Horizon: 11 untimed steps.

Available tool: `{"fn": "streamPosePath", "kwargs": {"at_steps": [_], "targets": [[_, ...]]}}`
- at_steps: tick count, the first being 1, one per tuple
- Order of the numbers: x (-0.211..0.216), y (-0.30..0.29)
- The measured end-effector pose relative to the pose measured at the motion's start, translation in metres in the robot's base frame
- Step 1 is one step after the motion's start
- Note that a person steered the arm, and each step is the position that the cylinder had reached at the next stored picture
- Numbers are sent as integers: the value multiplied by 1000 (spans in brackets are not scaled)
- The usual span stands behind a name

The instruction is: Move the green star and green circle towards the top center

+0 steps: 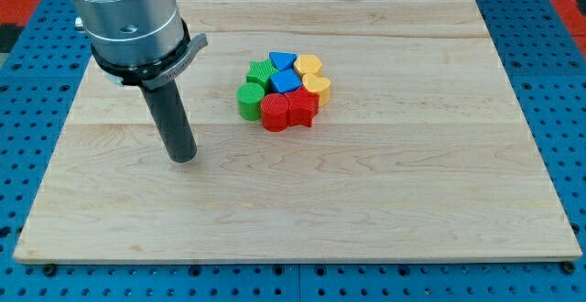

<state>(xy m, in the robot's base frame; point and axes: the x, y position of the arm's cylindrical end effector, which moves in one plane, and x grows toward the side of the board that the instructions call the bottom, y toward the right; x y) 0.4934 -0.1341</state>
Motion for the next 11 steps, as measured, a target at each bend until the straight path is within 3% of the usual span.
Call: {"fn": "streamPosePath", "kwargs": {"at_steps": [2,4,11], "targets": [[0,92],[-36,59],[-164,116]]}}
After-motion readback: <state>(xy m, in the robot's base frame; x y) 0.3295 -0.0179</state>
